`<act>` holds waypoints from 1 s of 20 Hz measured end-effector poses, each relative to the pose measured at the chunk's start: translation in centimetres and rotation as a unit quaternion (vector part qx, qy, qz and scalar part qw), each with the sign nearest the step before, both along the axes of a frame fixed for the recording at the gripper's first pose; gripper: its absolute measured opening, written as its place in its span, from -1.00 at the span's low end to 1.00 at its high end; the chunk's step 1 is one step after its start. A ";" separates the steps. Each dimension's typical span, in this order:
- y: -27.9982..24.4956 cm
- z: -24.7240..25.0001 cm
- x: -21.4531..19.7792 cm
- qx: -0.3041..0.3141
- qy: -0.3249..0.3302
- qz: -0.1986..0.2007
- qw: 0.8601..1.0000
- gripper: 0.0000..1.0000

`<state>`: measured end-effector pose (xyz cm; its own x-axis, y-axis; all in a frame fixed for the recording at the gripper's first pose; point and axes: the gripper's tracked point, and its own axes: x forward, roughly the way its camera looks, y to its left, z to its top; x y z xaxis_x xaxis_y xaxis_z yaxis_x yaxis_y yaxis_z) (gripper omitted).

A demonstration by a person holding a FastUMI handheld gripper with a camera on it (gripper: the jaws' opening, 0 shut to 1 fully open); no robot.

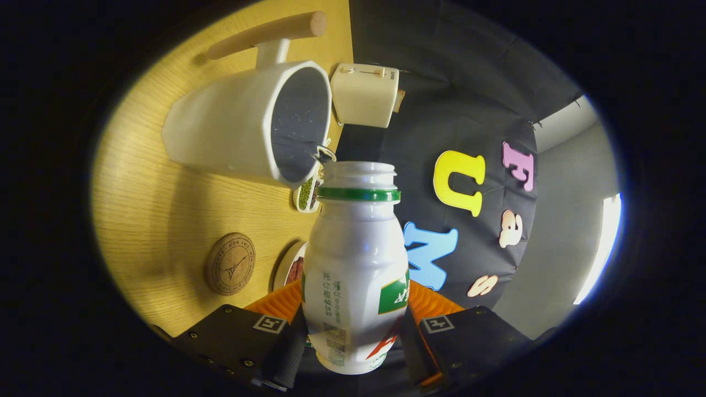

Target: Take the bottle from table, then pour the juice into the cup, finally place the bottle on the coaster

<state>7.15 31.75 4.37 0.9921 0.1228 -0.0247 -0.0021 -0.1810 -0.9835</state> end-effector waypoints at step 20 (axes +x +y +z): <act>0.2 0.8 0.0 -0.035 -0.005 -0.003 0.999 0.48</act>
